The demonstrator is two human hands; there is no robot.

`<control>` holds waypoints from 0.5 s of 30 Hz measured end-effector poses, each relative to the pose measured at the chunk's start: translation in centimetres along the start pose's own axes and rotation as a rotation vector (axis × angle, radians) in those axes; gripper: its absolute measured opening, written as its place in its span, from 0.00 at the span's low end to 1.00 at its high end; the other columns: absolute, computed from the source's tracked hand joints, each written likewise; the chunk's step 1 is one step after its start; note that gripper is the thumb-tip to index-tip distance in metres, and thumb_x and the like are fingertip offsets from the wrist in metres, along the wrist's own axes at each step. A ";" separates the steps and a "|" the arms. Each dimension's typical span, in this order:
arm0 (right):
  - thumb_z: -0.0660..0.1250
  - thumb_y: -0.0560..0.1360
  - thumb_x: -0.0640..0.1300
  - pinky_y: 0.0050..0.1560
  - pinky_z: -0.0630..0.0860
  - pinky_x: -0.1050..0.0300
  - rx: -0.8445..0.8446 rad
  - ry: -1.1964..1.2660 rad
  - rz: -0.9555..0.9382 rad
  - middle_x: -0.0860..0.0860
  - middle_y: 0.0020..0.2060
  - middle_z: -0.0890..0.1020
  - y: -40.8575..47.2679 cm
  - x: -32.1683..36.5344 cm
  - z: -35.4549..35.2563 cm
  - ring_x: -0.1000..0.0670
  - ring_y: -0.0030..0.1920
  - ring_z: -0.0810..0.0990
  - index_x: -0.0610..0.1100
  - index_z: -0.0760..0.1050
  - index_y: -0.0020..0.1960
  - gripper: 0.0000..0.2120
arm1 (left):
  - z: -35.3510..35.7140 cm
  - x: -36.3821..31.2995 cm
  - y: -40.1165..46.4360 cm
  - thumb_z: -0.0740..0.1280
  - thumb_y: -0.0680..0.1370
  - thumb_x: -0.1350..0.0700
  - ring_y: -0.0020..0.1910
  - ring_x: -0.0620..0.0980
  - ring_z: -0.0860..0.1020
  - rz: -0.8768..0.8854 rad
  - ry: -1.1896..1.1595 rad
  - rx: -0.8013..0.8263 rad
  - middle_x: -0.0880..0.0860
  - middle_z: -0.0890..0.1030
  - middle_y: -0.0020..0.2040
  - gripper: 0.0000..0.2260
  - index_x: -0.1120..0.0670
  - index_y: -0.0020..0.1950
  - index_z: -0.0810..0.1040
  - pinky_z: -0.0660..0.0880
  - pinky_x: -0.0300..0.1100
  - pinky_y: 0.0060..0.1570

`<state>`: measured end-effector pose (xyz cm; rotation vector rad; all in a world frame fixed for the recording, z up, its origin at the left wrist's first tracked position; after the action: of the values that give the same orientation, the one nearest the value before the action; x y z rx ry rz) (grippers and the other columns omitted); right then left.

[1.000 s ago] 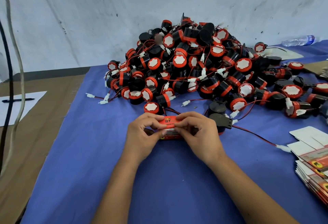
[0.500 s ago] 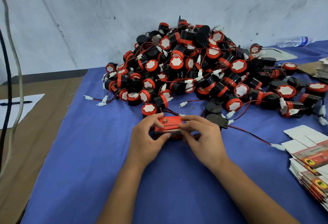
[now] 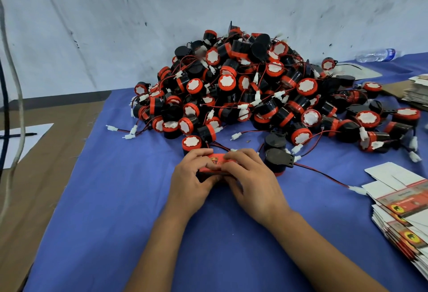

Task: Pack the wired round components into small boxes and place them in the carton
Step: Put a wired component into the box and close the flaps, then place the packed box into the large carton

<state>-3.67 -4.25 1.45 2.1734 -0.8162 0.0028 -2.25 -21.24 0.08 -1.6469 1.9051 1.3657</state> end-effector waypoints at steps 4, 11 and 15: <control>0.73 0.77 0.36 0.45 0.80 0.47 -0.007 0.022 0.018 0.49 0.53 0.83 -0.1 -0.2 0.2 0.43 0.54 0.79 0.39 0.81 0.47 0.01 | 0.0 0.4 0.0 0.81 0.71 0.61 0.64 0.41 0.78 -0.032 -0.041 -0.020 0.43 0.80 0.64 0.11 0.47 0.49 0.88 0.76 0.37 0.62; 0.69 0.79 0.42 0.53 0.75 0.43 0.307 -0.086 0.108 0.46 0.57 0.77 1.8 0.2 -1.5 0.43 0.57 0.71 0.43 0.77 0.59 0.09 | -0.4 -1.1 0.2 0.82 0.69 0.63 0.60 0.48 0.81 -0.149 -0.055 0.025 0.49 0.82 0.62 0.10 0.55 0.48 0.89 0.78 0.39 0.59; 0.71 0.79 0.44 0.63 0.74 0.47 0.351 0.123 0.188 0.45 0.64 0.76 1.6 -0.4 -8.1 0.43 0.63 0.75 0.45 0.76 0.71 0.20 | 0.0 -5.4 0.1 0.80 0.65 0.54 0.57 0.43 0.83 -0.154 -0.255 0.024 0.46 0.84 0.59 0.13 0.55 0.47 0.88 0.78 0.28 0.49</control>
<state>-2.79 0.75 7.90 2.3817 -1.0050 0.3973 -0.64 -17.87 3.99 -1.4925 1.6112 1.4090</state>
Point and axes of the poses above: each hand's wrist, its own y-axis towards the middle knuckle, its own z-axis out of the palm, x = y × z, the point moved 4 cm from there along y, towards the middle knuckle
